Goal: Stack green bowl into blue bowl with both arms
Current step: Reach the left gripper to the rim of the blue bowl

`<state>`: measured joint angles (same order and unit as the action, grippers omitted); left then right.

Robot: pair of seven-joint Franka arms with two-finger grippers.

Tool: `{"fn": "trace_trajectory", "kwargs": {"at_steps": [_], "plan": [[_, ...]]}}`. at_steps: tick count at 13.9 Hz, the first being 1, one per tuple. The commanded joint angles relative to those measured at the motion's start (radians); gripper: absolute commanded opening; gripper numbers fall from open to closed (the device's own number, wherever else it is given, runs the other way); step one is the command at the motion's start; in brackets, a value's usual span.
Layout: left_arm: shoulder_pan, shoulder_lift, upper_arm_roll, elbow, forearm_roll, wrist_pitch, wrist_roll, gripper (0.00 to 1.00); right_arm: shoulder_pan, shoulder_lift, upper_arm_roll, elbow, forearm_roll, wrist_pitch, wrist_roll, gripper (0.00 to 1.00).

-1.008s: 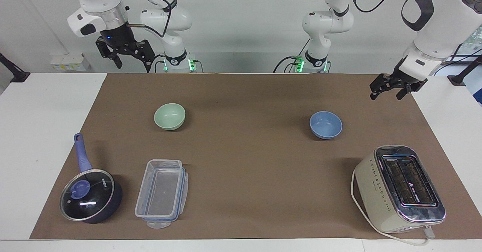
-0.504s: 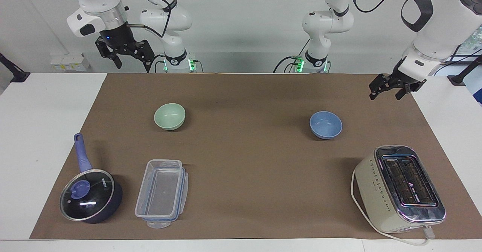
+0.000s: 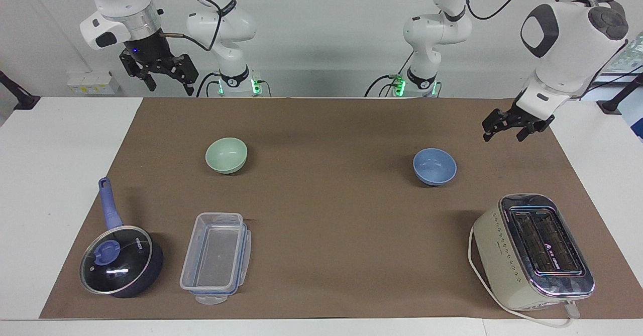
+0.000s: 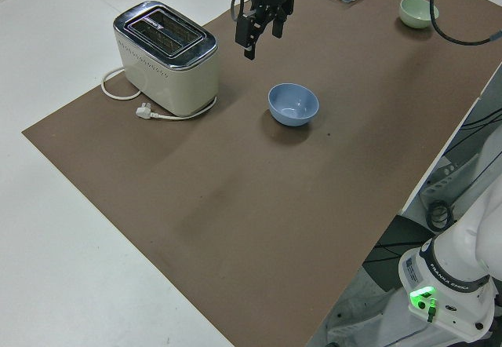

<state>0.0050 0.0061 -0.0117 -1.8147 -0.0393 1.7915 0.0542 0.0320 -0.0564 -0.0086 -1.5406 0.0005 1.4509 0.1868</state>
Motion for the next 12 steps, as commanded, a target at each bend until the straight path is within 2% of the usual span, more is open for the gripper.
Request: {"fn": "trace_trajectory", "kwargs": {"at_steps": [1,6,12], "plan": [[-0.005,-0.055,0.003,-0.138,-0.002,0.103,0.045,1.00,-0.010,0.000,0.007,0.000,0.016,-0.004,0.013,1.00],[-0.007,-0.064,0.003,-0.270,-0.074,0.245,0.102,1.00,-0.010,0.000,0.004,-0.001,0.016,-0.001,0.011,1.00],[-0.075,-0.058,0.001,-0.448,-0.149,0.480,0.102,1.00,-0.018,-0.020,-0.001,-0.035,0.016,0.003,0.006,1.00]]}}
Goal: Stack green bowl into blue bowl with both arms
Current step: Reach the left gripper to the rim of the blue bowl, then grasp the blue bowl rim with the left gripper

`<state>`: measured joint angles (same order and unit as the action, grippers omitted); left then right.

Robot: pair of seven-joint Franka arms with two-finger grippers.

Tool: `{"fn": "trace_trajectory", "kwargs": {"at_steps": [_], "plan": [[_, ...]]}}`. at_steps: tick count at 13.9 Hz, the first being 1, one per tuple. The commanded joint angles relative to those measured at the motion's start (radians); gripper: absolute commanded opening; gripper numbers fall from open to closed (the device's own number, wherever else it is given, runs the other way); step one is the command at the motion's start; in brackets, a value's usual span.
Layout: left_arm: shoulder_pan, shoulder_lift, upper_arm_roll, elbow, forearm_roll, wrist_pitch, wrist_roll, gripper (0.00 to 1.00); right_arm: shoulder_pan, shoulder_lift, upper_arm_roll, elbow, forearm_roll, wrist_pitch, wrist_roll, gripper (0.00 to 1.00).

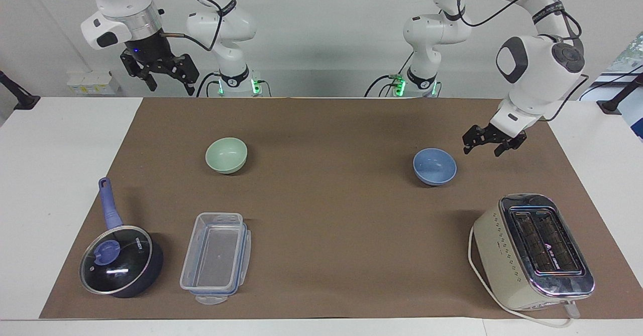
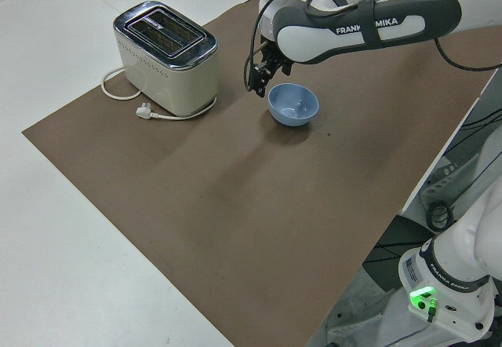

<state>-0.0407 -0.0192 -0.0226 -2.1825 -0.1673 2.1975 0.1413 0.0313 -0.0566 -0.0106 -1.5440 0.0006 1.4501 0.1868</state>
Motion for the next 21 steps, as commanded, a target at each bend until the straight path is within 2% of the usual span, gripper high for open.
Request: {"fn": "trace_trajectory", "kwargs": {"at_steps": [1,8,9,11,12,19,21], "plan": [[-0.037,-0.030,0.013,-0.100,-0.021,0.103,0.015,1.00,-0.022,-0.028,0.001,-0.041,0.016,0.004,0.006,1.00],[-0.068,0.002,0.012,-0.214,-0.052,0.300,0.014,1.00,-0.022,-0.032,0.003,-0.048,0.016,0.006,0.006,1.00],[-0.082,0.010,0.012,-0.215,-0.054,0.306,0.014,0.91,-0.021,-0.031,0.003,-0.048,0.016,0.007,0.006,1.00],[-0.084,0.012,0.013,-0.215,-0.060,0.307,0.014,0.19,-0.022,-0.032,0.003,-0.048,0.016,0.007,0.006,1.00],[-0.084,0.012,0.013,-0.215,-0.060,0.304,0.014,0.00,-0.022,-0.032,0.003,-0.048,0.016,0.007,0.006,1.00],[-0.065,0.013,0.016,-0.189,-0.060,0.291,0.017,0.00,-0.022,-0.032,0.003,-0.048,0.016,0.007,0.003,1.00],[-0.041,0.008,0.016,-0.140,-0.060,0.219,0.020,0.00,-0.022,-0.032,0.003,-0.048,0.016,0.007,0.003,1.00]]}}
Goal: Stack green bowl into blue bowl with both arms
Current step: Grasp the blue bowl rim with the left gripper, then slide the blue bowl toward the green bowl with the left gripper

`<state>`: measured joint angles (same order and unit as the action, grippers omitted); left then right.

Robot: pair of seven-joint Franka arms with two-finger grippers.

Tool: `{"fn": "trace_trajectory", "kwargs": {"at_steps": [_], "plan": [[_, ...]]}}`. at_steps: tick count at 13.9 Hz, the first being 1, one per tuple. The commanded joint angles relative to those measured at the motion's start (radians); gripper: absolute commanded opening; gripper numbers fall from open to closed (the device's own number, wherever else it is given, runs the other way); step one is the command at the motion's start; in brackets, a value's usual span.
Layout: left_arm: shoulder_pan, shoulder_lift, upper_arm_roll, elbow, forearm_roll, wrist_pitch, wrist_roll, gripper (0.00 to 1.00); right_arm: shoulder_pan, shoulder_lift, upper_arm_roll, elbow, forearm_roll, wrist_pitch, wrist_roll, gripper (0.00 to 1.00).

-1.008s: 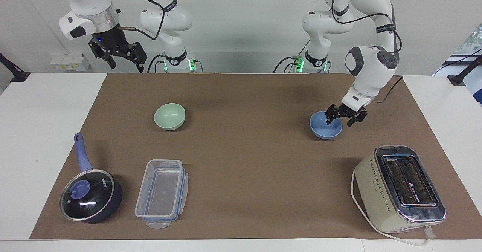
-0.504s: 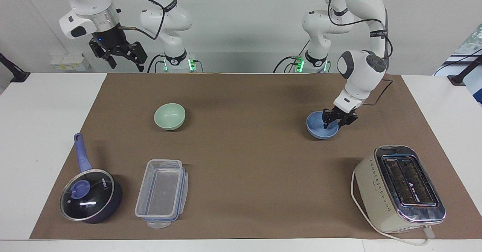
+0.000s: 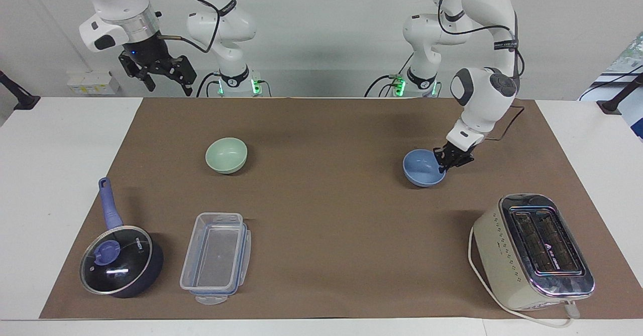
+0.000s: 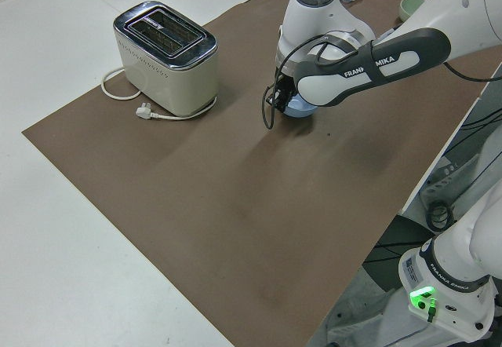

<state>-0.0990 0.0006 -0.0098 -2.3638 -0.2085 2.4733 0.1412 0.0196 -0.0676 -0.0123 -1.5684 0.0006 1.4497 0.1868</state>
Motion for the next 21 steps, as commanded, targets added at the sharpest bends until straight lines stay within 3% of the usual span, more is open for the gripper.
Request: {"fn": "trace_trajectory", "kwargs": {"at_steps": [1,5,9,17,21], "plan": [[0.022,-0.011,0.005,0.072,-0.019,-0.100,0.020,0.00,-0.010,-0.021,0.005,-0.024,0.016,0.009,0.003,1.00],[0.038,-0.037,0.007,0.150,-0.019,-0.229,0.035,0.00,-0.012,-0.021,0.005,-0.024,0.016,0.009,0.000,1.00],[0.036,-0.103,0.001,0.147,-0.020,-0.336,0.104,0.00,-0.012,-0.021,0.005,-0.024,0.016,0.009,-0.001,1.00],[-0.289,-0.102,-0.004,0.123,-0.052,-0.242,-0.207,0.00,-0.013,-0.021,0.003,-0.025,0.016,0.009,-0.015,1.00],[-0.445,-0.088,-0.004,0.002,-0.052,-0.050,-0.359,0.00,-0.013,-0.021,0.003,-0.025,0.015,0.008,-0.015,1.00]]}}
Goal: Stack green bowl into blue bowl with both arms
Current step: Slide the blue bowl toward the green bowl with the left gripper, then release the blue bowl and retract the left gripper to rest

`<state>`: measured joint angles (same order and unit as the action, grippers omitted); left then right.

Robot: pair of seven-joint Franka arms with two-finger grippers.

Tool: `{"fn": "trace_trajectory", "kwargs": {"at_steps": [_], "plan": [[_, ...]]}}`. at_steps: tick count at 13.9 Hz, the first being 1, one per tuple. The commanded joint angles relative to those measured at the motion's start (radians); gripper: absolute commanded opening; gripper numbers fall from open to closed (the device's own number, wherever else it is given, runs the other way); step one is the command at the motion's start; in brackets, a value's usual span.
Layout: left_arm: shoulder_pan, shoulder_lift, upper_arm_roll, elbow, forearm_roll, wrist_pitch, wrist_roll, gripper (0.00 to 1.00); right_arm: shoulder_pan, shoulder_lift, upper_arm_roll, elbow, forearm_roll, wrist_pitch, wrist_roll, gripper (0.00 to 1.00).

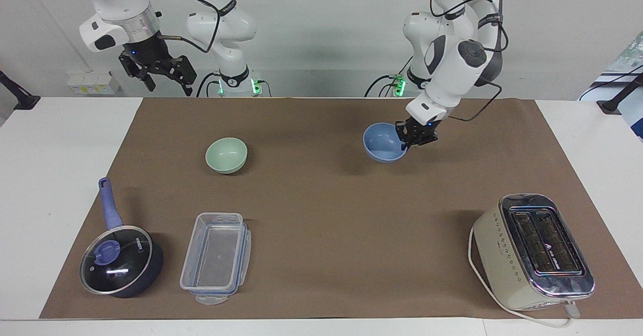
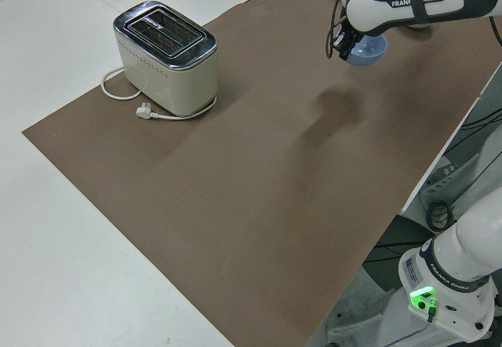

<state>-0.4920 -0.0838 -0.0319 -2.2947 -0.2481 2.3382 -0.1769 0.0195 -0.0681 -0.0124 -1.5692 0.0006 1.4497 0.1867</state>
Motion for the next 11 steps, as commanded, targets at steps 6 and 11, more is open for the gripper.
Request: {"fn": "trace_trajectory", "kwargs": {"at_steps": [6,11], "plan": [[-0.120,0.041,0.018,-0.184,-0.013,0.282,-0.061,0.00,-0.013,-0.021,0.003,-0.025,0.015,0.009,-0.015,1.00],[-0.119,0.042,0.021,-0.174,-0.013,0.274,-0.055,1.00,-0.013,-0.021,0.003,-0.025,0.015,0.015,-0.015,1.00]]}}
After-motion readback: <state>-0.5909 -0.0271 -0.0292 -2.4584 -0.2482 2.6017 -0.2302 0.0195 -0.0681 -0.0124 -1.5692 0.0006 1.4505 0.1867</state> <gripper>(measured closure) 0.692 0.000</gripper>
